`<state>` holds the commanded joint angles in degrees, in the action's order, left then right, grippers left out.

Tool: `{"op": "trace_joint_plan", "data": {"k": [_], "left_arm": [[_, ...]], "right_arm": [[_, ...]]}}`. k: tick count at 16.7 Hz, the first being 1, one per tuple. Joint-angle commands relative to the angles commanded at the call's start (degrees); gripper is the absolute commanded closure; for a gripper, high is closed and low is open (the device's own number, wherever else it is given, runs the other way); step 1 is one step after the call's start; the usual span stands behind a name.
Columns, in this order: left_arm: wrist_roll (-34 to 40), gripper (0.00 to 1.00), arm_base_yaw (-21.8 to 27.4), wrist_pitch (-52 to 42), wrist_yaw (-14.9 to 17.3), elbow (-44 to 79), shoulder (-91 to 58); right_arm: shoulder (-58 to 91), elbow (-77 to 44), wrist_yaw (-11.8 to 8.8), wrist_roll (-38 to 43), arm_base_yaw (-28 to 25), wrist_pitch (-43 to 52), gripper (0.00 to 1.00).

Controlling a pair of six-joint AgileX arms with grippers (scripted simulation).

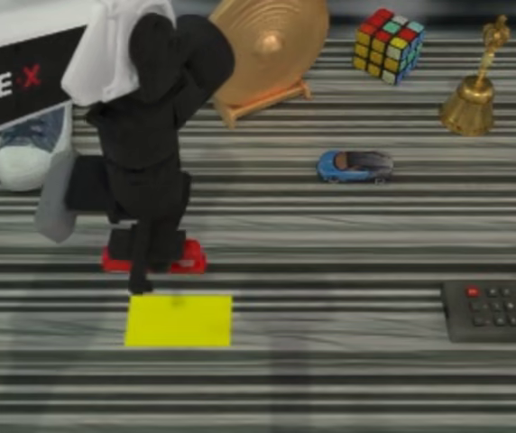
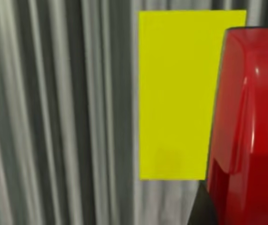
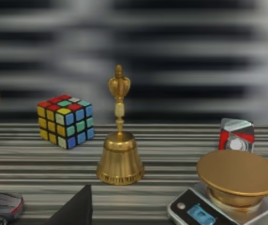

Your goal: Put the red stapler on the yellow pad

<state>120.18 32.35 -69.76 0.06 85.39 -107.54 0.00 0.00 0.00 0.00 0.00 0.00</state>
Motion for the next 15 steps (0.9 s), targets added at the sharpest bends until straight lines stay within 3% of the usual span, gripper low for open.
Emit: {"op": "trace_joint_plan", "data": {"k": [9,15], "left_arm": [[2.3,1.0,0.0,1.5,0.4,-0.6,-0.2],[2.2,1.0,-0.2,16.2,0.5,-10.0,-4.1]], "right_arm": [[0.0,0.0,0.0,0.0,0.0,0.0,0.0],[0.0,0.0,0.0,0.0,0.0,0.0,0.0]]}}
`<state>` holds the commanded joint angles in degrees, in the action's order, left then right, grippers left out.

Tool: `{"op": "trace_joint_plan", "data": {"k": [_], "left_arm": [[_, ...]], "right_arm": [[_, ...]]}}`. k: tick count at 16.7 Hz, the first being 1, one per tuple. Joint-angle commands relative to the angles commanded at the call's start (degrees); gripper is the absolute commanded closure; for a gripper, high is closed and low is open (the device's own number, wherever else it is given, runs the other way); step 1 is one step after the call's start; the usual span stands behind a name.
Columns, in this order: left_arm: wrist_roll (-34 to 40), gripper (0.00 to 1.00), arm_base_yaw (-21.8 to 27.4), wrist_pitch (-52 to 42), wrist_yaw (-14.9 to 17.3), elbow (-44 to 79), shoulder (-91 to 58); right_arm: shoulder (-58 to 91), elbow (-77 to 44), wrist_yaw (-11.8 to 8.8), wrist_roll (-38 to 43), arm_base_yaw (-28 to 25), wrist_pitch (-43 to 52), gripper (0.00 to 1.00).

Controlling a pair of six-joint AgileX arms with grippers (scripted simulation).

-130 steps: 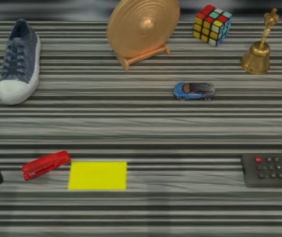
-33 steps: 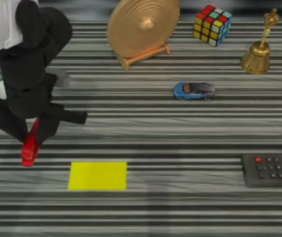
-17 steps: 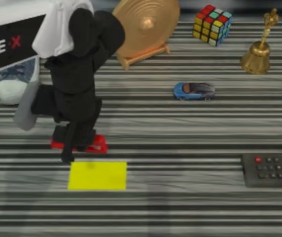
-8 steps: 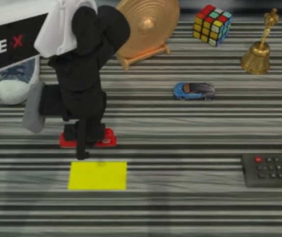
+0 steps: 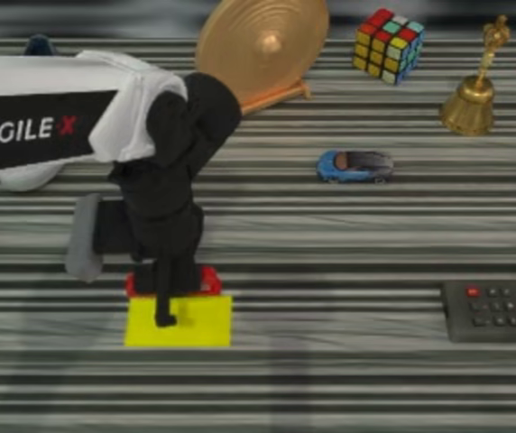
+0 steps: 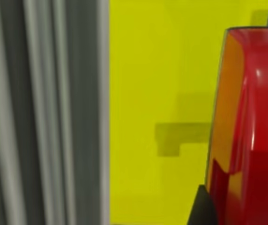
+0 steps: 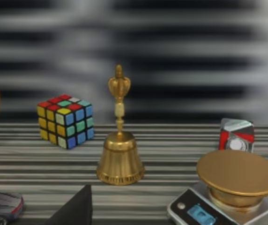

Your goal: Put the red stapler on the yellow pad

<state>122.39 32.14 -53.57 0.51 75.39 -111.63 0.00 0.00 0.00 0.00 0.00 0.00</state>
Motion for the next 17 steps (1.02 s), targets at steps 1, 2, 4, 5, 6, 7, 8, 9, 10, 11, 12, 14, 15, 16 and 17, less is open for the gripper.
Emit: {"op": "trace_joint_plan", "data": {"k": [1,2,4,5,6,7,8,9,10,11,12,14,15,16,17], "left_arm": [[-0.1,1.0,0.1,2.4,0.0,-1.7,-0.8],[-0.2,1.0,0.1,4.2,0.0,-3.1,-1.4],[-0.2,1.0,0.2,6.0,0.0,-4.8,-2.1],[-0.2,1.0,0.2,6.1,0.0,-4.8,-2.2],[-0.2,1.0,0.2,6.1,0.0,-4.8,-2.2],[-0.2,1.0,0.2,6.1,0.0,-4.8,-2.2],[-0.2,1.0,0.2,6.1,0.0,-4.8,-2.2],[-0.2,0.92,0.2,6.1,0.0,-4.8,-2.2],[-0.2,0.85,0.2,6.1,0.0,-4.8,-2.2],[-0.2,0.77,0.2,6.1,0.0,-4.8,-2.2],[-0.2,0.7,0.2,6.1,0.0,-4.8,-2.2],[-0.2,0.55,0.2,6.1,0.0,-4.8,-2.2],[-0.2,0.47,0.2,6.1,0.0,-4.8,-2.2],[-0.2,0.4,0.2,6.1,0.0,-4.8,-2.2],[-0.2,0.32,0.2,6.1,0.0,-4.8,-2.2]], "right_arm": [[0.0,0.0,0.0,0.0,0.0,0.0,0.0],[0.0,0.0,0.0,0.0,0.0,0.0,0.0],[0.0,0.0,0.0,0.0,0.0,0.0,0.0],[0.0,0.0,0.0,0.0,0.0,0.0,0.0],[0.0,0.0,0.0,0.0,0.0,0.0,0.0],[0.0,0.0,0.0,0.0,0.0,0.0,0.0],[0.0,0.0,0.0,0.0,0.0,0.0,0.0],[0.0,0.0,0.0,0.0,0.0,0.0,0.0],[0.0,0.0,0.0,0.0,0.0,0.0,0.0],[0.0,0.0,0.0,0.0,0.0,0.0,0.0],[0.0,0.0,0.0,0.0,0.0,0.0,0.0],[0.0,0.0,0.0,0.0,0.0,0.0,0.0],[0.0,0.0,0.0,0.0,0.0,0.0,0.0],[0.0,0.0,0.0,0.0,0.0,0.0,0.0],[0.0,0.0,0.0,0.0,0.0,0.0,0.0]]}}
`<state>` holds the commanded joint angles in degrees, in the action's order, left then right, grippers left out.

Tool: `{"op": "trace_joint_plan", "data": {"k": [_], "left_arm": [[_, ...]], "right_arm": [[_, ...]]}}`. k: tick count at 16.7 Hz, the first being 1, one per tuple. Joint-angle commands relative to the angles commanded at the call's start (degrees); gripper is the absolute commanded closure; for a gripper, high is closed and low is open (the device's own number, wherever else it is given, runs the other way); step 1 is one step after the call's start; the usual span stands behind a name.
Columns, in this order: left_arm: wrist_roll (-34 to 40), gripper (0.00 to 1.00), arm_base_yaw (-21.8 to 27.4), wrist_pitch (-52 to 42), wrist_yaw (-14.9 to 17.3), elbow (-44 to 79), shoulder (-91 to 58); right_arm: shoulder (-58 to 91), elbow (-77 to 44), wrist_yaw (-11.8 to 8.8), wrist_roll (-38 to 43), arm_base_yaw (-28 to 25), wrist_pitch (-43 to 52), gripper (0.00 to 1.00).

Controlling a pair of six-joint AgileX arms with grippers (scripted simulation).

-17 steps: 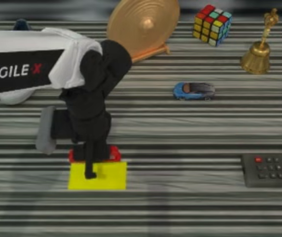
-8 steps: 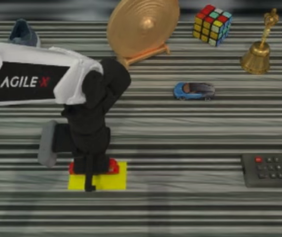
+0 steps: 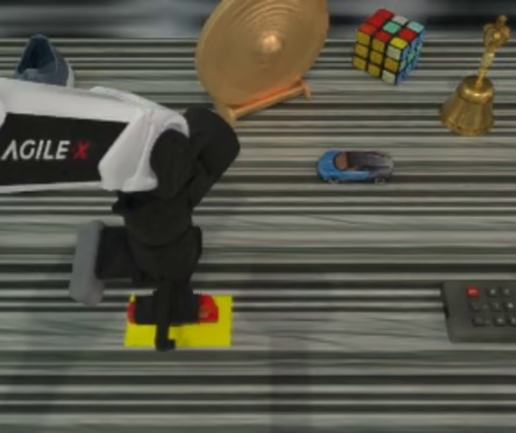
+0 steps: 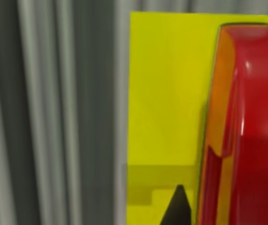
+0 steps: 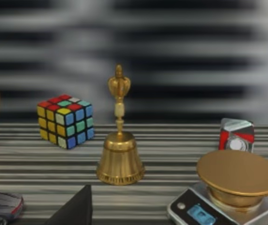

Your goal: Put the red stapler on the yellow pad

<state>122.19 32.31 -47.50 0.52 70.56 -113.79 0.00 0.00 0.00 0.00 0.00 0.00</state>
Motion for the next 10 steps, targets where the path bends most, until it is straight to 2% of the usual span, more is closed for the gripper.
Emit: {"op": "trace_joint_plan", "data": {"k": [4,10], "left_arm": [[0.0,0.02,0.0,0.0,0.0,0.0,0.0],[0.0,0.0,0.0,0.0,0.0,0.0,0.0]], "right_arm": [[0.0,0.0,0.0,0.0,0.0,0.0,0.0],[0.0,0.0,0.0,0.0,0.0,0.0,0.0]]}}
